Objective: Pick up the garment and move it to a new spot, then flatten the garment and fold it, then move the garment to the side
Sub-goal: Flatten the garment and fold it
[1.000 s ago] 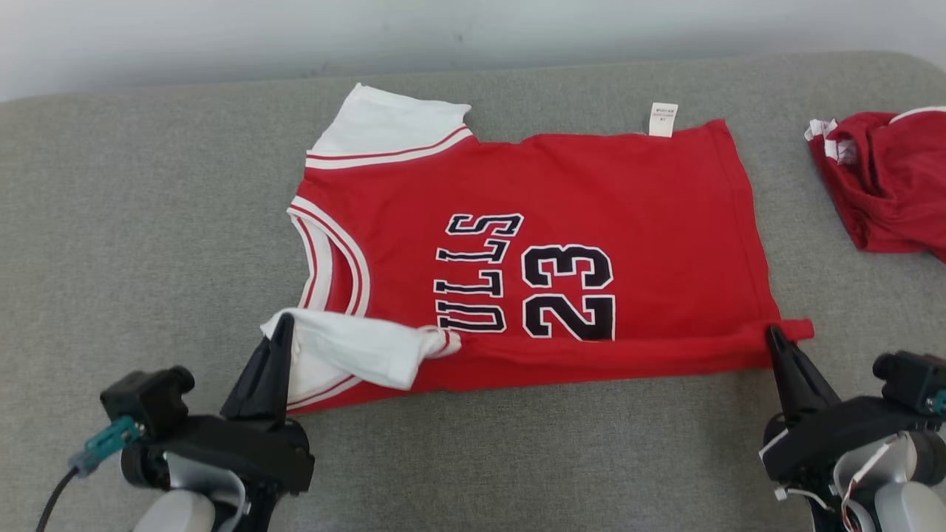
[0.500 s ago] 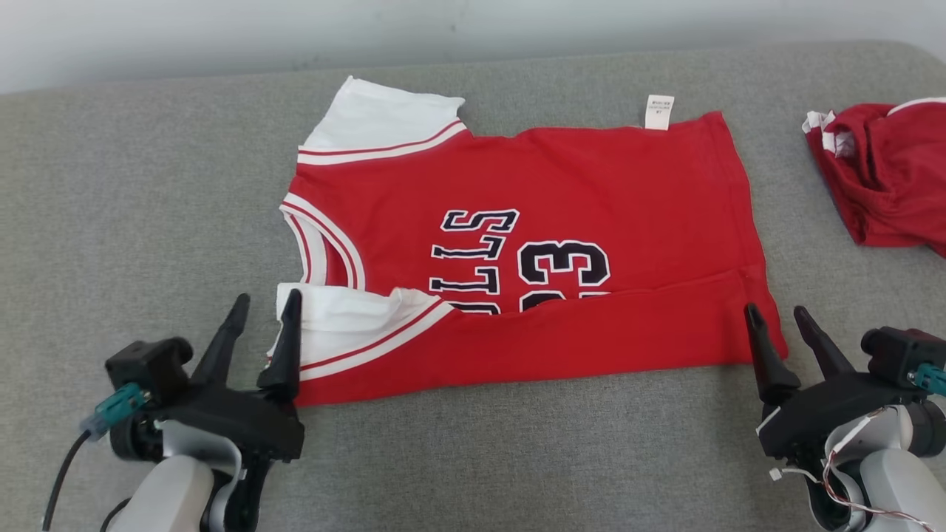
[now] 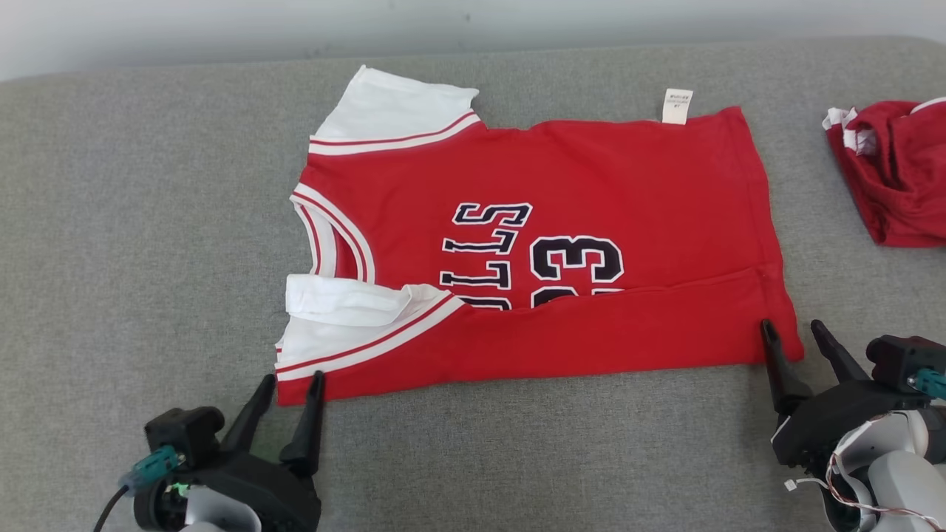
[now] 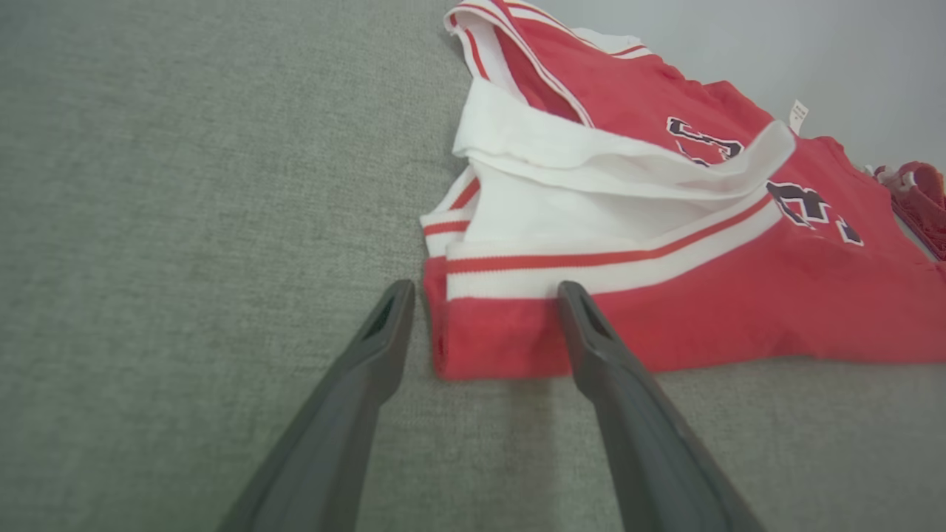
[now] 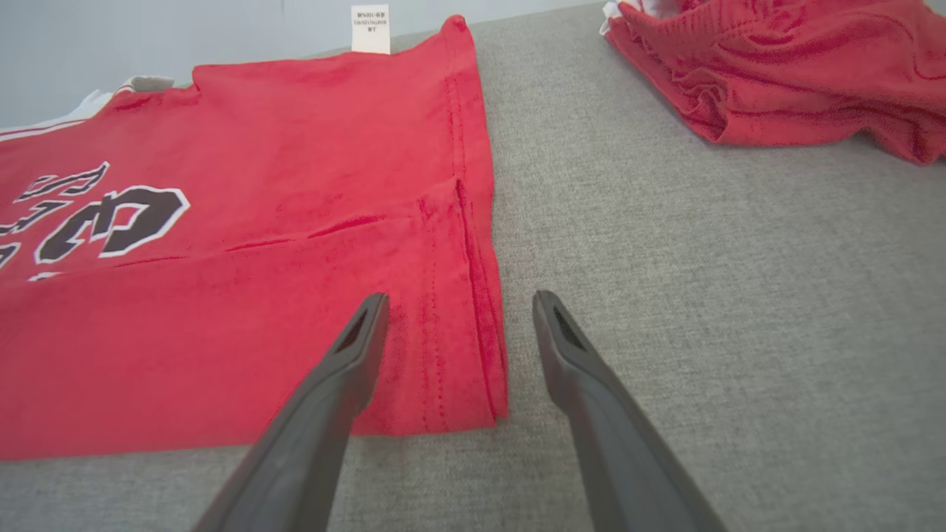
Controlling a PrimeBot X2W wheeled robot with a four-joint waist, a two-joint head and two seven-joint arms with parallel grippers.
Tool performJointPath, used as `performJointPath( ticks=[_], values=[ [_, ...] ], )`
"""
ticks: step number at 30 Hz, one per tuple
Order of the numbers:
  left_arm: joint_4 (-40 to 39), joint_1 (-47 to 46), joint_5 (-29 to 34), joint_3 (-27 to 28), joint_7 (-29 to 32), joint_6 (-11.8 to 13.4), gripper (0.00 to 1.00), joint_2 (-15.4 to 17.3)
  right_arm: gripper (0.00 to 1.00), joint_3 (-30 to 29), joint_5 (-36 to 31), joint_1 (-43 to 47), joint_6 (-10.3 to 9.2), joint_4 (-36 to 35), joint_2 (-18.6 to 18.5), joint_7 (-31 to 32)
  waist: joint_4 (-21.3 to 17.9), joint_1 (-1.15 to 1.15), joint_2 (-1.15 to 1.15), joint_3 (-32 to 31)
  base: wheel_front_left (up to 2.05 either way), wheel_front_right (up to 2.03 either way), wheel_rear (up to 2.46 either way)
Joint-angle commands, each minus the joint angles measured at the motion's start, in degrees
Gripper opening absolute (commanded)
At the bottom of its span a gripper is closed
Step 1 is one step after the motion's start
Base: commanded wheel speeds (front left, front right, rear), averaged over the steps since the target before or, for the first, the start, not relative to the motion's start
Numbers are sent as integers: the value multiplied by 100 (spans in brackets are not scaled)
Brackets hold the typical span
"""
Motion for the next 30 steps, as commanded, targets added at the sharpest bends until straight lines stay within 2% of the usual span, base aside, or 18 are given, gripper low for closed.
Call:
performJointPath(
  ticks=[1,4,5,6,7,8,19,30],
  values=[
    [30,-67,5,-15,10,-20,100,-10,100,25,-45,-69,-16,101,-1,1,17,0,-1,51,0,0,0],
    [141,-162,-9,-80,57,-54,100,-78,100,112,-85,-220,-16,383,49,-6,23,0,-1,94,0,0,0],
    [179,-188,-34,-93,79,-98,100,-101,93,149,-72,-259,-16,488,70,13,29,0,-1,104,0,0,0],
    [227,-216,-71,-79,81,-101,66,-126,46,183,-54,-293,-16,567,98,11,34,0,-1,109,0,0,0],
    [278,-250,-89,-70,77,-127,26,-142,0,219,-34,-325,-16,646,122,-14,41,0,-1,111,0,0,0],
    [325,-287,-110,-66,71,-143,0,-160,0,252,-9,-348,-16,710,143,-40,51,0,-1,108,0,0,0],
    [571,-67,-231,152,-120,-211,0,-92,0,651,265,-417,-16,1012,188,-380,149,0,-1,-430,0,0,0],
    [87,1096,-344,240,-181,17,0,-134,0,771,675,555,-16,658,127,-509,186,0,-1,-1104,0,0,0]
  ],
)
